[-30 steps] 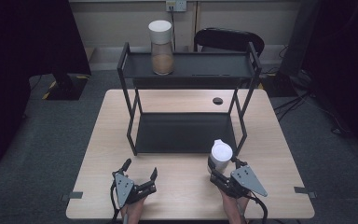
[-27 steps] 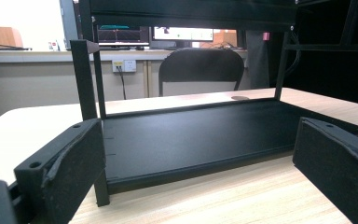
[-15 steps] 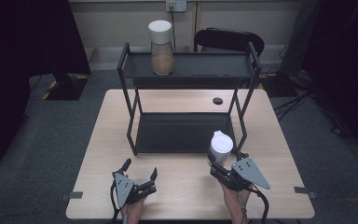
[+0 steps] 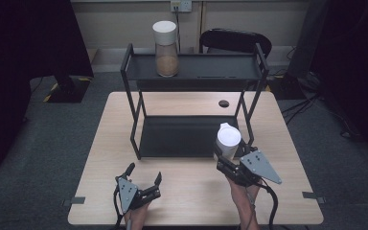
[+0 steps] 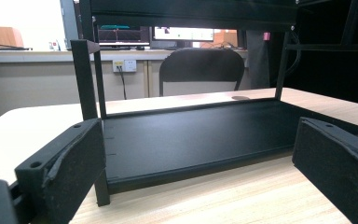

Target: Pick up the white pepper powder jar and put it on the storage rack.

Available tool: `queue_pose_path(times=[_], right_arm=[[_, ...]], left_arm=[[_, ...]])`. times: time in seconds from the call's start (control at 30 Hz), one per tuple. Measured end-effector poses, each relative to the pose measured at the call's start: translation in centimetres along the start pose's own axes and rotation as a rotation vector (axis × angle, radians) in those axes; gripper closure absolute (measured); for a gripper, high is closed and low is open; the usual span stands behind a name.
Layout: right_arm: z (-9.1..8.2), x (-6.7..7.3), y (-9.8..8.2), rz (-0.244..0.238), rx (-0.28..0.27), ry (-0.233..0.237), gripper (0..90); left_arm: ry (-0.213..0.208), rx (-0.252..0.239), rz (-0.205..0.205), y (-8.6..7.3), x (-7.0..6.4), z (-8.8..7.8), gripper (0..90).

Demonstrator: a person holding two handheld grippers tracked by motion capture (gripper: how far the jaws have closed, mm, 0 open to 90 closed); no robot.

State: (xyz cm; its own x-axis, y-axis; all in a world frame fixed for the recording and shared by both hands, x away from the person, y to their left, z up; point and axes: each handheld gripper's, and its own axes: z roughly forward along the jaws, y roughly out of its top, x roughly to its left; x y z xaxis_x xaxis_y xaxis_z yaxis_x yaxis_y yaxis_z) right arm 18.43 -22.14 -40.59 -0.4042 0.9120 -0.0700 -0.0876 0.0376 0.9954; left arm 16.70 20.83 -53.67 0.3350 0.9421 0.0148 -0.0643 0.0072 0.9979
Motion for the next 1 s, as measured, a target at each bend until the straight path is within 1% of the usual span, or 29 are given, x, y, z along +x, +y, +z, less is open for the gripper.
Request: queue_pose_path(times=[0.1, 0.4, 0.6, 0.73, 1.0], right_arm=[[0.3, -0.1, 0.6, -0.004, -0.006, 0.0, 30.6], [0.8, -0.8, 2.3, 0.006, -0.029, -0.006, 30.6], [1.2, -1.1, 3.1, 0.004, -0.03, -0.007, 30.6], [1.6, -1.4, 3.6, 0.007, -0.037, -0.005, 30.6], [2.6, -1.6, 5.3, 0.001, -0.051, 0.0, 30.6]], left_arm=[[0.0, 0.0, 0.0, 0.0, 0.0, 0.0, 2.0], [0.0, 0.0, 0.0, 0.0, 0.0, 0.0, 2.2], [0.001, 0.0, 0.0, 0.0, 0.0, 0.0, 2.2], [0.003, 0.003, -0.001, 0.1, 0.0, 0.0, 2.4], [0.002, 0.001, 0.0, 0.0, 0.0, 0.0, 2.4]])
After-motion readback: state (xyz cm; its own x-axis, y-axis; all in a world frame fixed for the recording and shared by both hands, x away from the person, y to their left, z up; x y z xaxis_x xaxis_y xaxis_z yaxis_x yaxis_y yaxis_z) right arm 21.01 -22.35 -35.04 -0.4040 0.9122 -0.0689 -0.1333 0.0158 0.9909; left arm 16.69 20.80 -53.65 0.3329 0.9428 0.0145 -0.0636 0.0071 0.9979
